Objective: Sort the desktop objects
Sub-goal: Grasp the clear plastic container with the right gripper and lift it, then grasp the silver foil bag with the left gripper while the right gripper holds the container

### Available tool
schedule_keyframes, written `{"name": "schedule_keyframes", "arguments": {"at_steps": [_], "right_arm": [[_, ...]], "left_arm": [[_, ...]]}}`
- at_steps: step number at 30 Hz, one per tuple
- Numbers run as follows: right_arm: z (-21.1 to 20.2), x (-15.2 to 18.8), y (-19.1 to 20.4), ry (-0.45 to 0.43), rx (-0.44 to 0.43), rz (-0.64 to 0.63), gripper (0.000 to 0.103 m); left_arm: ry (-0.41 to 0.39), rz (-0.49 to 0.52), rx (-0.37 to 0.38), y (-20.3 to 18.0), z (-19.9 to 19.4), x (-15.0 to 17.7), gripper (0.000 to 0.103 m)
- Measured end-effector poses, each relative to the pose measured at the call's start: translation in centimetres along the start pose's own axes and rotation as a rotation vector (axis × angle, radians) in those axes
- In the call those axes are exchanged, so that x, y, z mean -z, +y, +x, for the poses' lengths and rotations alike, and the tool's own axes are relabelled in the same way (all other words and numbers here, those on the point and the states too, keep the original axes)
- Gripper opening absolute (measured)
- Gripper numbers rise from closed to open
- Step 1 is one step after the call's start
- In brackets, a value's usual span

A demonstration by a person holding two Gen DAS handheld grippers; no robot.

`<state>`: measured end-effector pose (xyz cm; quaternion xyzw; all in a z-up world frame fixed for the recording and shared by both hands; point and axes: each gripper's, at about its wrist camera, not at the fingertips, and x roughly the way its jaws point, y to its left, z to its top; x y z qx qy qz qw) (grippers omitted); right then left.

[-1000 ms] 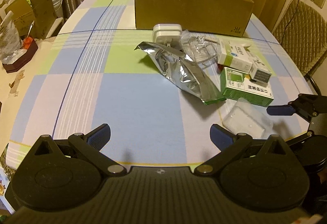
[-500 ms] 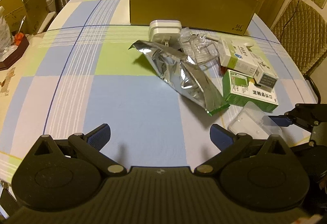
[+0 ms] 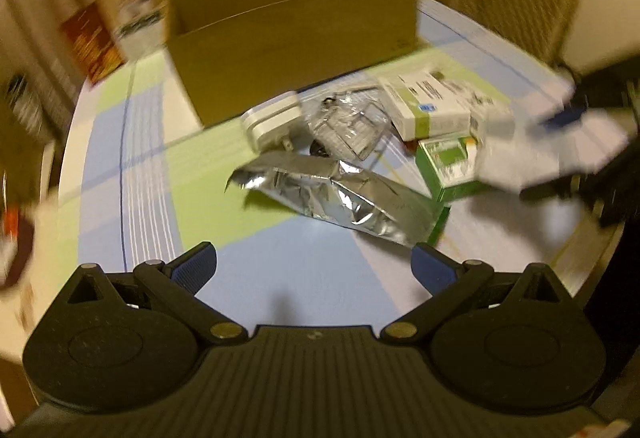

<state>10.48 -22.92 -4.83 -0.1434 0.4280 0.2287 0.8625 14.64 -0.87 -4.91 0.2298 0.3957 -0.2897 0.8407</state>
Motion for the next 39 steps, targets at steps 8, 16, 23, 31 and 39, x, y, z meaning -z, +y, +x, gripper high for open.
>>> {"name": "schedule_keyframes", "arguments": {"at_steps": [8,16,23,31,39], "right_arm": [[1.8,-1.7,0.8,0.003,0.008,-0.057,0.054],[3.9,-3.1,2.3,0.013,-0.012,-0.095,0.054],[3.8,-3.5,1.7,0.03,-0.016,-0.086,0.054],[3.4,-3.8,0.0,0.042,0.013,-0.054,0.054],[3.4,-3.1,-1.1,0.041,0.027,-0.001,0.054]], "left_arm": [[0.002,0.21,0.038,1.0,2.2,-0.1,0.102],[-0.009,0.37,0.065,1.2,3.8,0.1,0.102],[-0.074,0.681,0.078,0.7,5.3,-0.4,0.1],[-0.051,1.033,0.193,-0.6,7.9,-1.6,0.085],[0.015,1.108,0.287,-2.1,10.5,-3.0,0.068]]}}
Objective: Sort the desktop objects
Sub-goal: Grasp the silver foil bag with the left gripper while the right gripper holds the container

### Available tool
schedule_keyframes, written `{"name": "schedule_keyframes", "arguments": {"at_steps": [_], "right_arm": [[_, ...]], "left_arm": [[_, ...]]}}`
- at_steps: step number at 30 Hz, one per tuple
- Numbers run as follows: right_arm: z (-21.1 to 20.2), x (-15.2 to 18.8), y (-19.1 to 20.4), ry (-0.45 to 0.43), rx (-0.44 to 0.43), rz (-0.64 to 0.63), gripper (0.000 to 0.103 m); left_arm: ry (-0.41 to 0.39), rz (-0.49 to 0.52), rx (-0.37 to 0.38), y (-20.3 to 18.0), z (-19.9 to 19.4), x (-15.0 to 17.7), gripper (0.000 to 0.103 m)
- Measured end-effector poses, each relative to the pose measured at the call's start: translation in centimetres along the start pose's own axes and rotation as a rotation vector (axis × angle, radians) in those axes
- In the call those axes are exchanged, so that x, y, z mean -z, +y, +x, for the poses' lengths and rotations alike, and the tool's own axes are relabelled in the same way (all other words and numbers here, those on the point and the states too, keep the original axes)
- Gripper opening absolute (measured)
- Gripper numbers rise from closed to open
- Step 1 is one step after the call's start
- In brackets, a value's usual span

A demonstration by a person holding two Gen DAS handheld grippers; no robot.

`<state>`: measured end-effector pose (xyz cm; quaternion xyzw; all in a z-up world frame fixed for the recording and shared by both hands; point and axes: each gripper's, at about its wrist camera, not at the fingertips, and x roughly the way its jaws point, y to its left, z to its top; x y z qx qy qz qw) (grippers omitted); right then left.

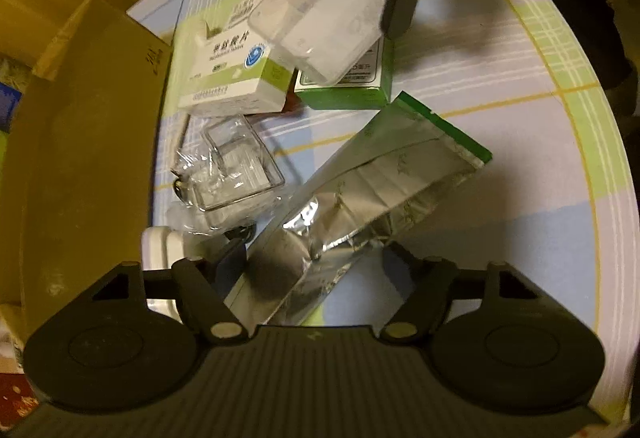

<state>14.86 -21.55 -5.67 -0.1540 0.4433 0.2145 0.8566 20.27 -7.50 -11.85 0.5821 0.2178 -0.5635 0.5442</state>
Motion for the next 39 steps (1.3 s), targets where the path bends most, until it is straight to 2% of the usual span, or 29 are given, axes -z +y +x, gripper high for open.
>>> {"name": "schedule_keyframes", "arguments": {"at_steps": [3,5,8,10,12,15,17,20,21,24,26,29,30,32,34,36,39], "right_arm": [[-0.2,0.3,-0.1,-0.005,-0.002,0.02,0.054],[-0.3,0.6,-0.2,-0.008,-0.003,0.034,0.054],[-0.6,1.2,0.0,-0.012,-0.016,0.056,0.054],[-0.8,1.7,0.1,-0.014,-0.023,0.074,0.054],[-1.0,2.2,0.4,-0.014,-0.029,0.088,0.054],[-1.2,2.9,0.6,-0.008,-0.036,0.112,0.054],[-1.3,3.4,0.6,-0.004,-0.036,0.129,0.054],[-1.4,3.9,0.6,0.0,-0.033,0.15,0.054],[-1.4,4.0,0.6,0.002,-0.032,0.158,0.054],[-1.5,4.2,0.5,0.001,-0.029,0.171,0.054],[-1.6,4.2,0.4,-0.002,-0.032,0.179,0.054],[-1.6,4.2,0.4,-0.008,-0.034,0.184,0.054],[-1.7,4.2,0.4,-0.01,-0.038,0.187,0.054],[-1.6,4.2,0.5,-0.012,-0.042,0.191,0.054],[-1.6,4.2,0.7,-0.011,-0.047,0.192,0.054],[-1.7,4.3,0.9,-0.011,-0.049,0.192,0.054],[-1.9,4.4,1.0,-0.012,-0.046,0.201,0.054]], "left_arm": [[0.034,-0.085,0.007,0.3,-0.1,-0.3,0.062],[0.055,-0.179,0.035,0.3,-0.6,-0.2,0.06],[0.084,-0.368,0.118,0.6,-1.8,0.1,0.06],[0.09,-0.459,0.172,0.6,-2.6,0.5,0.06],[0.07,-0.457,0.182,0.0,-3.3,0.6,0.06],[0.078,-0.31,0.126,-1.3,-2.8,-0.3,0.067],[0.095,-0.197,0.099,-2.3,-2.1,-1.0,0.067],[0.11,-0.148,0.118,-2.8,-1.5,-1.0,0.065],[0.113,-0.163,0.13,-2.6,-1.3,-1.1,0.066],[0.128,-0.277,0.147,-1.1,-0.8,-1.0,0.049],[0.135,-0.367,0.182,-0.5,-1.2,-0.5,0.047],[0.158,-0.632,0.26,0.8,-1.7,1.1,0.044],[0.158,-0.674,0.278,0.8,-2.1,1.4,0.043],[0.14,-0.69,0.284,0.4,-2.5,1.6,0.043],[0.129,-0.66,0.265,-0.1,-2.5,1.4,0.046],[0.136,-0.625,0.251,-0.5,-2.3,0.8,0.048],[0.166,-0.631,0.239,-1.0,-1.2,0.6,0.048]]}}
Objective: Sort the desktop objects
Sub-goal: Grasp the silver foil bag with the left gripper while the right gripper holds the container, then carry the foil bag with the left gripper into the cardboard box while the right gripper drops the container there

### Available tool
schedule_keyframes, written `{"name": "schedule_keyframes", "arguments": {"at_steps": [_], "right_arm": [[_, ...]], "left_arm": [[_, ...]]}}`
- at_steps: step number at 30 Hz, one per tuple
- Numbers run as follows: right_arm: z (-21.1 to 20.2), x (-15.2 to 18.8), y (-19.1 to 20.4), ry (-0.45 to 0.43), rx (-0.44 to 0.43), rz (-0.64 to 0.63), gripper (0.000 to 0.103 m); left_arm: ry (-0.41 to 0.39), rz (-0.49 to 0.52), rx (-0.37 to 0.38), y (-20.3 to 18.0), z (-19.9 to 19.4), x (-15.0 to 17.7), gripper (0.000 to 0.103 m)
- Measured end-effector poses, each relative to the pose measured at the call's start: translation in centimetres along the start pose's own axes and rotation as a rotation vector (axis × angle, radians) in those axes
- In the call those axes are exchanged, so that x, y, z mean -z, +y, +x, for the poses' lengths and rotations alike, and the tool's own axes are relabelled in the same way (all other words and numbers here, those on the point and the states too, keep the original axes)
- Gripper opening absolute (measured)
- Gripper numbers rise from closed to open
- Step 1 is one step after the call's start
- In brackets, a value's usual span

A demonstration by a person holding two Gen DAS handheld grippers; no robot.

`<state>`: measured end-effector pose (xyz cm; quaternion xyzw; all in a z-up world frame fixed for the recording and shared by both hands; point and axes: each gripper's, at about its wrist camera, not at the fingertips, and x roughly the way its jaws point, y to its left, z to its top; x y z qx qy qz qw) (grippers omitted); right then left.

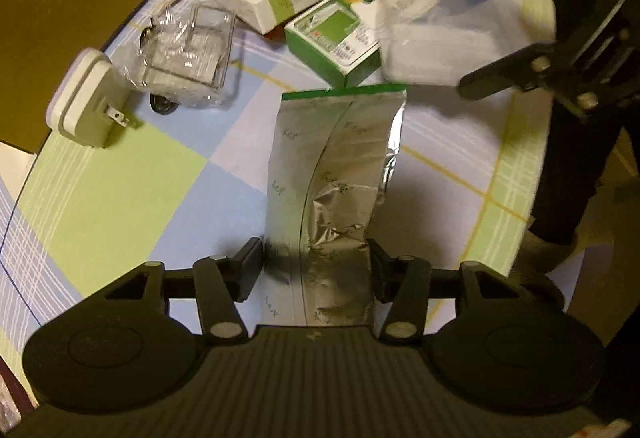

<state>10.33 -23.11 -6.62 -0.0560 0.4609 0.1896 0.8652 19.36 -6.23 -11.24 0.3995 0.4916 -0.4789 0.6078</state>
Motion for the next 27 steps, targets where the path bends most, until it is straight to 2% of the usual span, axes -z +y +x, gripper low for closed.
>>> {"name": "schedule_keyframes", "arguments": {"at_steps": [1,2,4,7,17,27], "right_arm": [[-0.1,0.0,-0.1,-0.002,0.003,0.005,0.054],[-0.2,0.1,-0.1,-0.004,0.006,0.011,0.054],[-0.5,0.2,-0.3,-0.008,0.012,0.021,0.054],[-0.8,0.3,-0.4,-0.016,0.011,0.033,0.054],[-2.8,0.1,-0.3,-0.07,0.019,0.115,0.054],[-6.1,-1.3,0.0,-0.152,0.05,0.116,0.054]], "left_arm": [[0.005,-0.012,-0.005,0.0,0.2,0.0,0.051],[0.003,-0.047,0.007,0.2,0.2,0.0,0.049],[-0.006,-0.119,0.019,0.7,0.1,0.2,0.039],[-0.029,-0.197,0.004,0.8,-0.3,0.9,0.034],[-0.077,-0.434,0.0,0.9,-3.5,2.3,0.032],[-0.172,-0.516,-0.061,-0.5,-9.6,1.3,0.032]]}}
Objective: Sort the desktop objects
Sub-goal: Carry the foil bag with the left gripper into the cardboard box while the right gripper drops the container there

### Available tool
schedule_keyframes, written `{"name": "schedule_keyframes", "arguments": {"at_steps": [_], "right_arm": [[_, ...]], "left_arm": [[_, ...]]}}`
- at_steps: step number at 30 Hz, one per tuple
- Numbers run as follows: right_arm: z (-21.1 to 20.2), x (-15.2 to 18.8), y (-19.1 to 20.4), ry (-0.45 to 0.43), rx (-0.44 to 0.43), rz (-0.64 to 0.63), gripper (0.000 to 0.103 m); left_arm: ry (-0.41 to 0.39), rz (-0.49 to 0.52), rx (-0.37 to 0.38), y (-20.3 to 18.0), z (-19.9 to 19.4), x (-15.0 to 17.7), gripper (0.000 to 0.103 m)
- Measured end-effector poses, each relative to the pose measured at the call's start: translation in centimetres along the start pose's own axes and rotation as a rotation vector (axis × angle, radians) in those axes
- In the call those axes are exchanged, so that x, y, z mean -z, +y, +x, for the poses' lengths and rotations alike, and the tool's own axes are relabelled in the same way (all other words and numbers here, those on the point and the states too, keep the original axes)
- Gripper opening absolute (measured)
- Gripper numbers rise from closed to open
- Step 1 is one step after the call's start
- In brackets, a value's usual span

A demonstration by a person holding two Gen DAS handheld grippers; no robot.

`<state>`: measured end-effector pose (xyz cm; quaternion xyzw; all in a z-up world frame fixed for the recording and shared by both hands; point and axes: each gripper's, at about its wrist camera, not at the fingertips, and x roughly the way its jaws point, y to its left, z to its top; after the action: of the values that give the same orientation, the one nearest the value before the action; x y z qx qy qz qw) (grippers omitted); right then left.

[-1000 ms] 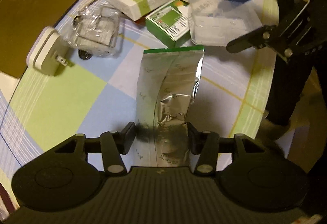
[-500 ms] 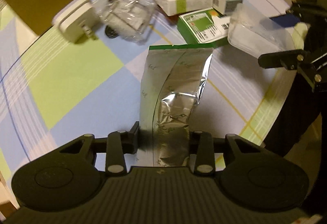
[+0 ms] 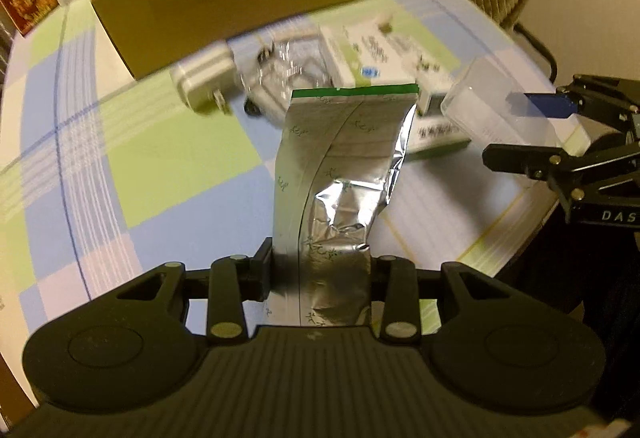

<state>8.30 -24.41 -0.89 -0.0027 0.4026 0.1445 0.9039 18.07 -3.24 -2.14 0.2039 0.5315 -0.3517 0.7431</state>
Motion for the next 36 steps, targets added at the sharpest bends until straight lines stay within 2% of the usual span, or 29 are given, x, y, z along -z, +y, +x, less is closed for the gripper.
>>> {"name": "schedule_keyframes", "arguments": {"at_steps": [7,14,26,36], "right_arm": [[-2.3,-2.5,-0.1,-0.076,0.019,-0.027,0.054],[-2.7,-5.5,-1.6,-0.119,0.036,-0.042,0.054],[-0.8,-11.3,-5.4,-0.141,0.09,-0.062,0.054],[1.5,-14.8,-6.8,-0.133,0.071,-0.041,0.054]], "left_arm": [[-0.064,0.0,-0.025,-1.1,-3.0,-1.7,0.032],[-0.088,-0.005,-0.04,-1.0,-4.2,-4.0,0.032],[-0.117,-0.02,-0.05,0.9,-3.4,-9.7,0.032],[-0.13,-0.069,-0.033,3.0,-3.3,-12.8,0.032]]}}
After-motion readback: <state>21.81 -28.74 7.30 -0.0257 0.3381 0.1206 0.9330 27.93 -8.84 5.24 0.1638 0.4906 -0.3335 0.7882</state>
